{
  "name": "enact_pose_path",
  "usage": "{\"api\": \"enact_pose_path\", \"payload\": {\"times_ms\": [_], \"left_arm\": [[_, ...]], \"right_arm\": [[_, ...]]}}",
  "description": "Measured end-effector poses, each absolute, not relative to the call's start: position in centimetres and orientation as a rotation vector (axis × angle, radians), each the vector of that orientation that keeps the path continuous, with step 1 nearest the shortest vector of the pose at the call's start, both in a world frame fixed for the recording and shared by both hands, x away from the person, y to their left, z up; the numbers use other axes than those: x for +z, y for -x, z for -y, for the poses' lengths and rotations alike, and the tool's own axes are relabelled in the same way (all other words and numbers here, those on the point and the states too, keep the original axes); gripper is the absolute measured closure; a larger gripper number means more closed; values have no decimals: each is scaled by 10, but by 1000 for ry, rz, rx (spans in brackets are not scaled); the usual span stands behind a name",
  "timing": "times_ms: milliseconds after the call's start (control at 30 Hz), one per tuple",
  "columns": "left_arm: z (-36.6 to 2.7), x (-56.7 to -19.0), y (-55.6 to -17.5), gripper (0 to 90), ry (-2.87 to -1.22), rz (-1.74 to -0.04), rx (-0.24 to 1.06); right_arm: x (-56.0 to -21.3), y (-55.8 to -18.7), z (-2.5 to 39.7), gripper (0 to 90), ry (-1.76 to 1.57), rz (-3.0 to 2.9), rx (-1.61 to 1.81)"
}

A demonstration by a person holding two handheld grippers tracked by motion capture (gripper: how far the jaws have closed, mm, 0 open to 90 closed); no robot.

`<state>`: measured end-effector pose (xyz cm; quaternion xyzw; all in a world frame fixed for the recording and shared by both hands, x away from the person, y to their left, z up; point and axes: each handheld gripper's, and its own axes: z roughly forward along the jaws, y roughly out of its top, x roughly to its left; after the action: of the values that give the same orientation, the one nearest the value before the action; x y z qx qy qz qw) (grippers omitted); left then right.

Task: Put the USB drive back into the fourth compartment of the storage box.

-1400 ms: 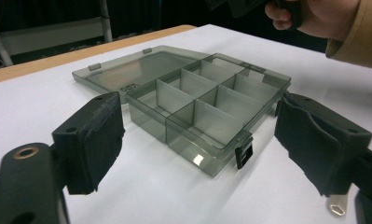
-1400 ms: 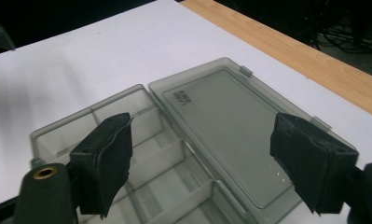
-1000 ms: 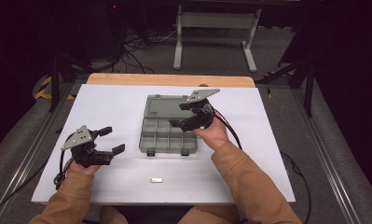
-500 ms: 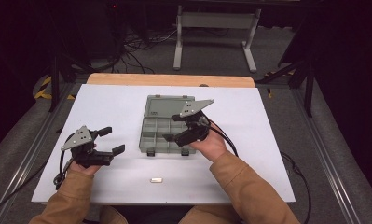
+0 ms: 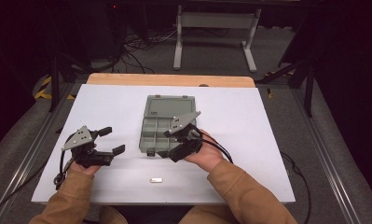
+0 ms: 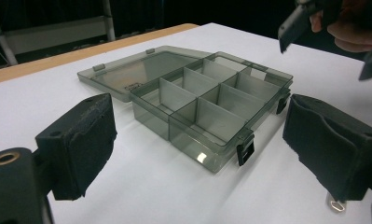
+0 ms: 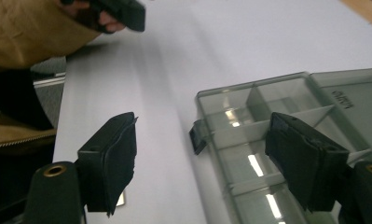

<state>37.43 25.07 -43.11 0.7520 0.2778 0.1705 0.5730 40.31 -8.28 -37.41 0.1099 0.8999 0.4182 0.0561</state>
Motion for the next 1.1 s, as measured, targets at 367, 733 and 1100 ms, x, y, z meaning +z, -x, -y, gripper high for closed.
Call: {"api": "enact_pose_path", "payload": {"times_ms": [367, 733, 1100], "left_arm": [[-251, -431, -374, 105, -1759, -653, 398], [-251, -431, -374, 105, -1763, -651, 400], [-251, -431, -374, 104, -1763, -651, 404]], "right_arm": [[-389, -390, 66, 292, -253, -2837, 1161], [-409, -381, 53, 301, -191, -2938, 1056], [-423, -371, 42, 368, -176, -2987, 925]]}}
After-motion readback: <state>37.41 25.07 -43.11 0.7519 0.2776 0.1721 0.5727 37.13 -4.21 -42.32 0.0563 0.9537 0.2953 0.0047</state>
